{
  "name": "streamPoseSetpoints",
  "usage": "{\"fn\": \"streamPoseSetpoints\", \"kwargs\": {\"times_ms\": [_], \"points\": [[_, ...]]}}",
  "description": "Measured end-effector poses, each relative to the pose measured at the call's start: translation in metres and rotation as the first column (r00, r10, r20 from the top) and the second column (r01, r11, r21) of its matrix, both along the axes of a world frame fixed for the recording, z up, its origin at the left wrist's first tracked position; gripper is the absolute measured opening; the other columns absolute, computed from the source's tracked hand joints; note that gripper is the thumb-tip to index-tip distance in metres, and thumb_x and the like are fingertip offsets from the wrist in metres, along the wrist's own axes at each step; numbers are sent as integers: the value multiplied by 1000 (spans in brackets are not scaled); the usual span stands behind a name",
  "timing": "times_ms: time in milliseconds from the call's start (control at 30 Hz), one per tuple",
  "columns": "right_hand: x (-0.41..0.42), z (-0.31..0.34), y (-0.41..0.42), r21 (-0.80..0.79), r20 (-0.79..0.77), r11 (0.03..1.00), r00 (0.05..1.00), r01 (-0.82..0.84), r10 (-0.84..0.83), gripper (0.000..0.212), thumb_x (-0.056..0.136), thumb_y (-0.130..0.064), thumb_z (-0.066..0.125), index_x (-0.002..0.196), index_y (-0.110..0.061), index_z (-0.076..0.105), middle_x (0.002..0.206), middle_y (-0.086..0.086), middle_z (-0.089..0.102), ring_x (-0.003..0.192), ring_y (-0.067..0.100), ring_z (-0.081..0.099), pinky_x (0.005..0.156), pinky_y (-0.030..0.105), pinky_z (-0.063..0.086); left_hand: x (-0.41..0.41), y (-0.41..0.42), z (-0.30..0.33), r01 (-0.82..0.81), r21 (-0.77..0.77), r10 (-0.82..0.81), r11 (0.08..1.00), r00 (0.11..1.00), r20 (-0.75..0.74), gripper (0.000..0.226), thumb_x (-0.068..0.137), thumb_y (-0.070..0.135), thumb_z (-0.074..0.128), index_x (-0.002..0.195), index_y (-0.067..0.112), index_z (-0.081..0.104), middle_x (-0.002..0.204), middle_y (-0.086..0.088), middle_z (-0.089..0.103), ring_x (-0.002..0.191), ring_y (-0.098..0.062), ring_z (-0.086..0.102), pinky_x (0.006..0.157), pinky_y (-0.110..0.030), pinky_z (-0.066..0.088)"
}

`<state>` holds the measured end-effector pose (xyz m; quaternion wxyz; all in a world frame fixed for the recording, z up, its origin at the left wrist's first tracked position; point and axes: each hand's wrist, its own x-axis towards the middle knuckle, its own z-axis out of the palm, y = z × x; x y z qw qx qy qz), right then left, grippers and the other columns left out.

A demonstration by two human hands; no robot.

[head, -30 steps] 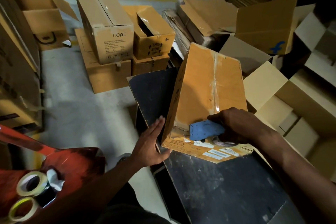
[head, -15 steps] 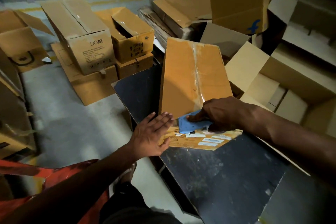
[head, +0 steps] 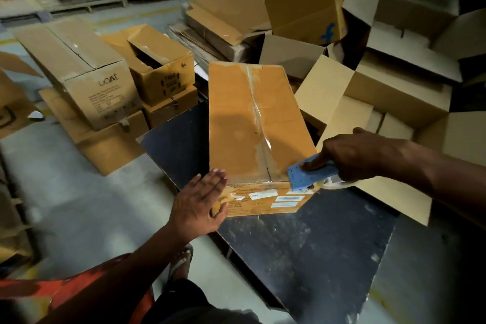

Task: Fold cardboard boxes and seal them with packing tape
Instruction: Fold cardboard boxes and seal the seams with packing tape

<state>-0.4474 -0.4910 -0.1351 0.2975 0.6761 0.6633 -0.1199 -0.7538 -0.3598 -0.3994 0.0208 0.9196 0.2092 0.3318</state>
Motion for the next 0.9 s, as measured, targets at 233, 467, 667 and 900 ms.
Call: {"fn": "streamPoseSetpoints", "kwargs": {"times_ms": [233,467,667,900], "points": [[24,-16,-15,-67,74,995,994,79,-74,71,95,-26,62,141,-72,34,128,-16,55,124,16,53,93,42,40,-2,0,3,24,6,-24,1000,999,-23,71,89,45,68,147,7,55,156,-9,50,145,-24,48,108,-51,49],[27,-26,-23,-36,63,998,997,51,-49,65,97,-24,58,145,-64,39,129,-12,53,128,18,50,89,40,36,10,-15,45,-92,5,91,996,975,-204,78,81,64,59,132,6,69,141,-12,64,135,-29,57,107,-54,48],[31,-32,-27,3,37,999,999,39,-39,66,98,-19,57,145,-61,41,129,-10,54,127,21,50,87,41,38,83,-48,89,158,-82,-177,984,927,-331,88,85,67,58,151,10,50,157,-9,48,146,-26,45,121,-49,35],[42,-34,-24,22,-25,996,996,81,-80,53,99,-26,60,143,-53,51,134,-10,57,131,22,49,92,46,34,149,-71,76,207,-207,-286,956,813,-508,97,86,70,50,157,6,37,163,-14,39,148,-28,40,125,-41,28]]}}
